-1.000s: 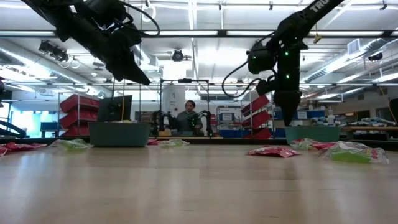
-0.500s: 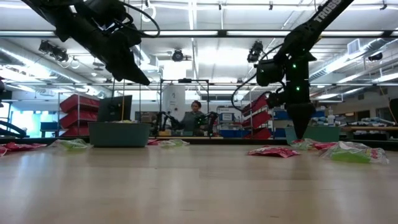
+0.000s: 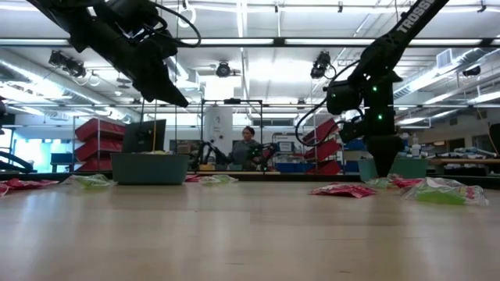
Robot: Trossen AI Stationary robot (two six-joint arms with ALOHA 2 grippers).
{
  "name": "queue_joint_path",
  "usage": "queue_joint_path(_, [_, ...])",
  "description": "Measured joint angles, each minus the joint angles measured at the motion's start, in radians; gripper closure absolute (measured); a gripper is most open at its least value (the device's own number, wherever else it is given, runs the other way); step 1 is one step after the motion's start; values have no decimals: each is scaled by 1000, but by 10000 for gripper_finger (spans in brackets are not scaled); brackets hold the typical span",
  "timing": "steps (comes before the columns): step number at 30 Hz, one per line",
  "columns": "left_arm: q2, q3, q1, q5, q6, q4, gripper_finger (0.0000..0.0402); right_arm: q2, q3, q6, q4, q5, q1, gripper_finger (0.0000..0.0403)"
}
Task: Sort candy
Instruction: Put the red candy into the blue bin
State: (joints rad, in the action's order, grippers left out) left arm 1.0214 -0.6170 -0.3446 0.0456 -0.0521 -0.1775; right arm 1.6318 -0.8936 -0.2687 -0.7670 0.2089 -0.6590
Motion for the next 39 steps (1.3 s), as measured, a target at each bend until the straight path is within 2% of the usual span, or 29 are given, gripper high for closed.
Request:
queue_joint_path(4, [0,0,0,0,0,0,401,0,0,-1,13,0,0,380])
queue_joint_path(6, [0,0,0,0,-2,0,401,0,0,-11,20,0,0,396])
queue_joint_path(10, [0,0,0,0,-3,0,401,0,-18,1,15,-1,3,401])
queue_joint_path(15, [0,0,0,0,-4,0,401,-18,-108,57,-33,-2,19,402])
queue_joint_path(21, [0,0,0,0,-4,0,401,-57,-255,209,-96,15,-2,403])
queue_joint_path(25, [0,0,0,0,-4,0,401,-60,-329,337,-128,27,-73,403])
queue_joint_path(33, [0,0,0,0,-4,0,401,-59,-297,457,-134,26,-252,403])
queue_joint_path(39, [0,0,0,0,0,0,401,-59,-244,496,-93,26,-293,403])
